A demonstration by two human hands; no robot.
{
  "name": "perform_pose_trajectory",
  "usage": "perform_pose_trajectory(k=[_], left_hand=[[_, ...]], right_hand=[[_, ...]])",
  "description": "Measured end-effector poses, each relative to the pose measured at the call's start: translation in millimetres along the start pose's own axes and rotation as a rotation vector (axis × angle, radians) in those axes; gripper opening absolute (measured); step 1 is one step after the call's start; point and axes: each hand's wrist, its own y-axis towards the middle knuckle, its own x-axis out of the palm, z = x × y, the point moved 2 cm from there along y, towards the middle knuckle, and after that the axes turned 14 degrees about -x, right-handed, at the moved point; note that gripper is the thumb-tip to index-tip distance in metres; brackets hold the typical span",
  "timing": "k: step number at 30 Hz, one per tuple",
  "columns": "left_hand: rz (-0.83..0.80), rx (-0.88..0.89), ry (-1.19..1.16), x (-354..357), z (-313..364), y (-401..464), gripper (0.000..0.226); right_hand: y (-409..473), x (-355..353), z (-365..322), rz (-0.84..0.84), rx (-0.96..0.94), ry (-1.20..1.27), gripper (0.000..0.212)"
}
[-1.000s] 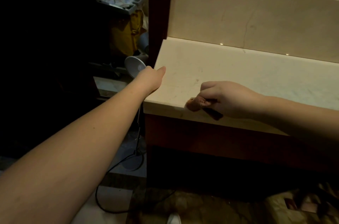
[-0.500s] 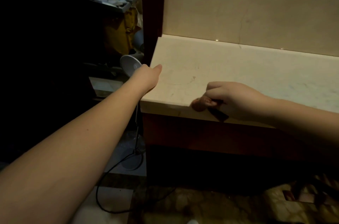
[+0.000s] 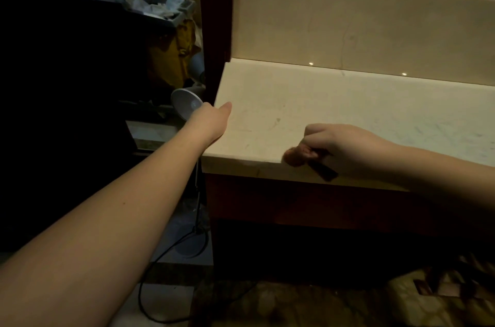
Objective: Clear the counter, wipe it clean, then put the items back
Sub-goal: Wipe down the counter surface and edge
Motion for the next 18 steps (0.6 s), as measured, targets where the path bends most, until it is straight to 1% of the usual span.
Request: perform_pose_trajectory(k=[3, 7, 9, 14, 16, 18], left_hand=[[-0.004, 0.004, 0.003, 0, 1, -3, 0.055], [0.007, 0.011, 0.006, -1, 1, -5, 0.055], [0.003, 0.012, 0.003, 0, 1, -5, 0.055], [-0.011, -0.001, -0.016, 1, 1, 1, 0.054], [-0.010, -0.004, -0.022, 1, 2, 1, 0.054], [-0.008, -0.003, -0.028, 1, 2, 1, 0.053]], right_hand=[[37, -2, 20, 0.055, 0.093, 0.018, 0.004], [77, 0, 33, 0.132, 0.169, -0.069, 0.018], [71, 0, 24, 0.121, 0.152, -0.082, 0.019], [15, 0, -13, -0.028, 0.033, -0.028, 0.015], [11, 1, -14, -0.022, 0.033, -0.027, 0.018], [27, 0, -5, 0.038, 0.067, 0.005, 0.014]])
